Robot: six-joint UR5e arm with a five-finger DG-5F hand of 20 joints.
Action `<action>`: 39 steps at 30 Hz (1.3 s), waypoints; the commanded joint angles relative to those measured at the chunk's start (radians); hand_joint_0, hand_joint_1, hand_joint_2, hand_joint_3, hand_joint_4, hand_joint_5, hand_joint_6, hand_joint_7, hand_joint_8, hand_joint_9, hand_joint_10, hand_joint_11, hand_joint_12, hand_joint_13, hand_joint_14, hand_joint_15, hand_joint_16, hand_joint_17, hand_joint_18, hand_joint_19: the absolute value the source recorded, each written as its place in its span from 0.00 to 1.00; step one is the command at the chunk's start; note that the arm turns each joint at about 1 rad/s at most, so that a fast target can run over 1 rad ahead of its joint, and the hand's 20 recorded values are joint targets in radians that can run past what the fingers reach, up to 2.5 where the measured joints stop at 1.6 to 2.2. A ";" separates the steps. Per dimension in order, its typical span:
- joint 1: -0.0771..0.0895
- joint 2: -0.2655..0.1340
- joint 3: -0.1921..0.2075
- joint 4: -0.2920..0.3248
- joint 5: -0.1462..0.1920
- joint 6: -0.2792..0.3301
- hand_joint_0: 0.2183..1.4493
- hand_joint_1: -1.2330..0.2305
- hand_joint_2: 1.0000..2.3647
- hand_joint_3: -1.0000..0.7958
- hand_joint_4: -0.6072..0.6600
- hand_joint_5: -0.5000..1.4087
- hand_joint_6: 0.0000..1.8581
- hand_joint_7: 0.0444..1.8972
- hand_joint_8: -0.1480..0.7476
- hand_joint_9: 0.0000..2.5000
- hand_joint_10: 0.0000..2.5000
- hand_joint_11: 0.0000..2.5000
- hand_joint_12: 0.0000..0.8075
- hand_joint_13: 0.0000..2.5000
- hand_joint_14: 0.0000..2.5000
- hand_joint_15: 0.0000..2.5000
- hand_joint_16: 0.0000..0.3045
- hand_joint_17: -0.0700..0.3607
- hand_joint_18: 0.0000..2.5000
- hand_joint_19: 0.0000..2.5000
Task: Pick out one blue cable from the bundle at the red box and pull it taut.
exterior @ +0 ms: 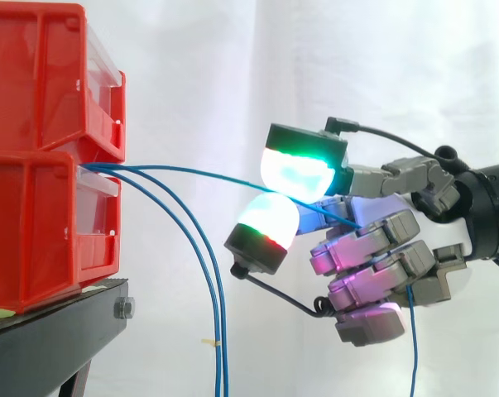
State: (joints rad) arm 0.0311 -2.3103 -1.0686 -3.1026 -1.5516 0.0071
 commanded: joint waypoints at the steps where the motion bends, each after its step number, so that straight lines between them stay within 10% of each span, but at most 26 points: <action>1: 0.001 0.000 -0.007 0.024 0.008 0.011 0.41 0.35 0.01 0.32 0.30 0.15 0.54 0.43 0.33 0.41 0.85 0.37 0.33 0.40 0.83 0.41 0.14 0.38 0.39 0.48; 39: 0.003 0.000 -0.007 0.032 0.025 0.011 0.23 0.45 0.00 0.28 0.47 0.17 0.52 0.36 0.39 0.47 0.79 0.39 0.38 0.44 0.82 0.39 0.17 0.44 0.43 0.47</action>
State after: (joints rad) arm 0.0337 -2.3103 -1.0753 -3.0706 -1.5263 0.0184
